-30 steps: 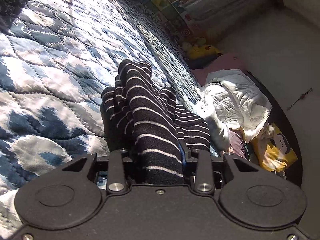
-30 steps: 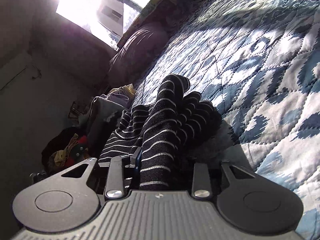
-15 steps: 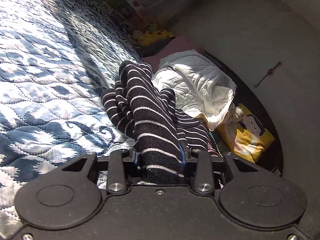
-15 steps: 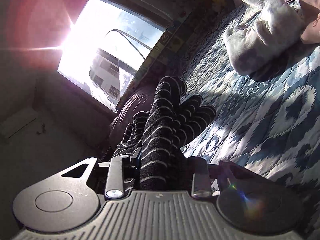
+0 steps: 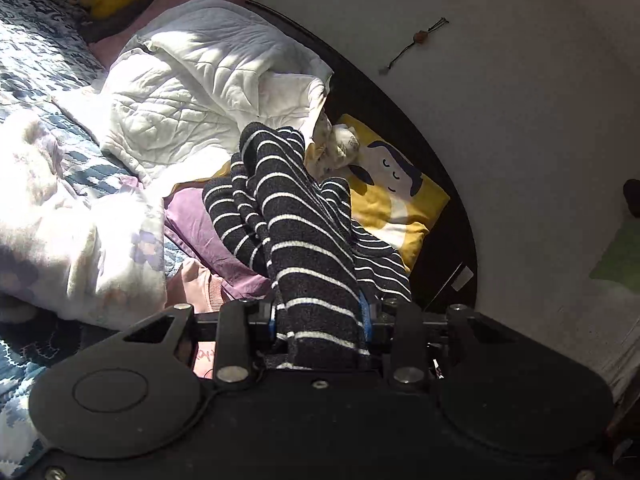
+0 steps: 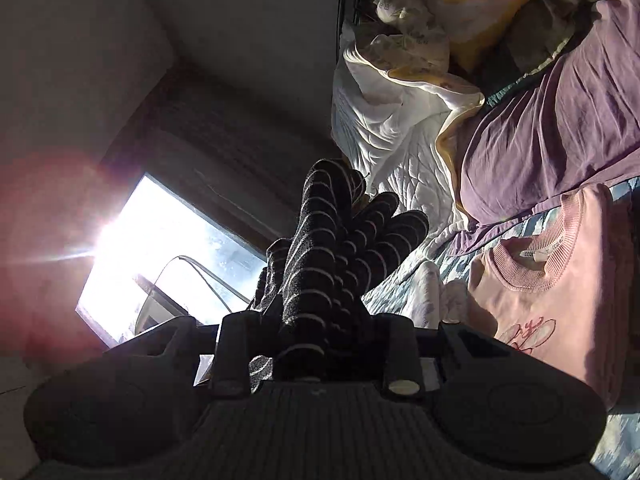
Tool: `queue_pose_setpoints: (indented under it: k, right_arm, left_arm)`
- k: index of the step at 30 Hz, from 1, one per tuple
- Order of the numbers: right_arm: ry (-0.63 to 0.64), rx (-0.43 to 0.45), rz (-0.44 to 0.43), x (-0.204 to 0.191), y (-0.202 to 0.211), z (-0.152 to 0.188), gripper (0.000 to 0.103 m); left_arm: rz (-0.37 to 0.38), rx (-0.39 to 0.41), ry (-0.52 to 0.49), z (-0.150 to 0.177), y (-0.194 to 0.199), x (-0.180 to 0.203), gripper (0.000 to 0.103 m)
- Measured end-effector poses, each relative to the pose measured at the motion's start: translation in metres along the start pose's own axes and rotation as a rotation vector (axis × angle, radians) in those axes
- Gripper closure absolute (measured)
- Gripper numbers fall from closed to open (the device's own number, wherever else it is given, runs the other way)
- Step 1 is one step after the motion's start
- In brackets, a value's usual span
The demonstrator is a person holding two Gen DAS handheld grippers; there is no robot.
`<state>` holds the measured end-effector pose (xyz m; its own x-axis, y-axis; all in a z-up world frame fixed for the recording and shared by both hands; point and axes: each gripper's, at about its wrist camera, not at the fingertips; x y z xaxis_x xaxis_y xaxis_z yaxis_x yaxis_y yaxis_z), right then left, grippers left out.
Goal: Fold clothes
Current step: 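Carry the folded pants with both tools toward the purple cloth pile, then lower the folded pants onto the pink shirt and open both tools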
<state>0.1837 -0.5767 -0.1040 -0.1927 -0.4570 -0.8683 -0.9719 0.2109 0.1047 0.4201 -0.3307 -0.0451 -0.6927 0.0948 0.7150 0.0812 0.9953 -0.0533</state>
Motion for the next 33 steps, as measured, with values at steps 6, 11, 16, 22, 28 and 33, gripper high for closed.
queue_pose_setpoints:
  k: [6, 11, 16, 22, 28, 33]
  right_arm:
    - [-0.122, 0.034, 0.148, 0.044, -0.011, -0.012, 0.057]
    - [-0.128, -0.006, 0.295, 0.066, -0.021, -0.016, 0.053]
    - [-0.141, -0.048, 0.403, 0.086, -0.029, -0.020, 0.051]
    - [-0.084, -0.086, 0.394, 0.083, -0.033, -0.017, 0.056]
    - [-0.105, -0.071, 0.430, 0.093, -0.028, -0.010, 0.074]
    - [-0.170, -0.063, 0.426, 0.097, -0.029, -0.006, 0.068]
  left_arm:
    - [-0.075, -0.130, 0.086, 0.021, -0.076, -0.059, 0.064]
    - [-0.308, -0.229, 0.117, 0.037, -0.091, -0.089, 0.056]
    - [-0.251, -0.116, 0.151, 0.037, -0.042, -0.068, 0.047]
    - [-0.304, -0.025, 0.320, 0.057, -0.025, -0.074, 0.047]
    - [-0.335, -0.113, 0.059, 0.053, -0.068, -0.056, 0.069]
    - [-0.446, -0.207, -0.071, 0.047, -0.085, -0.060, 0.056]
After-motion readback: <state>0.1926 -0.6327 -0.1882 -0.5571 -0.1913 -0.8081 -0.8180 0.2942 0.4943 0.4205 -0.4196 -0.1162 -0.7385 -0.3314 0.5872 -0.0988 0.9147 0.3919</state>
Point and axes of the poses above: each gripper's, at about its wrist camera, not at the fingertips, and y roughly against the way its jaws point, x to its right, z to its underside, and after that the axes turned 13 degrees about z, right-handed
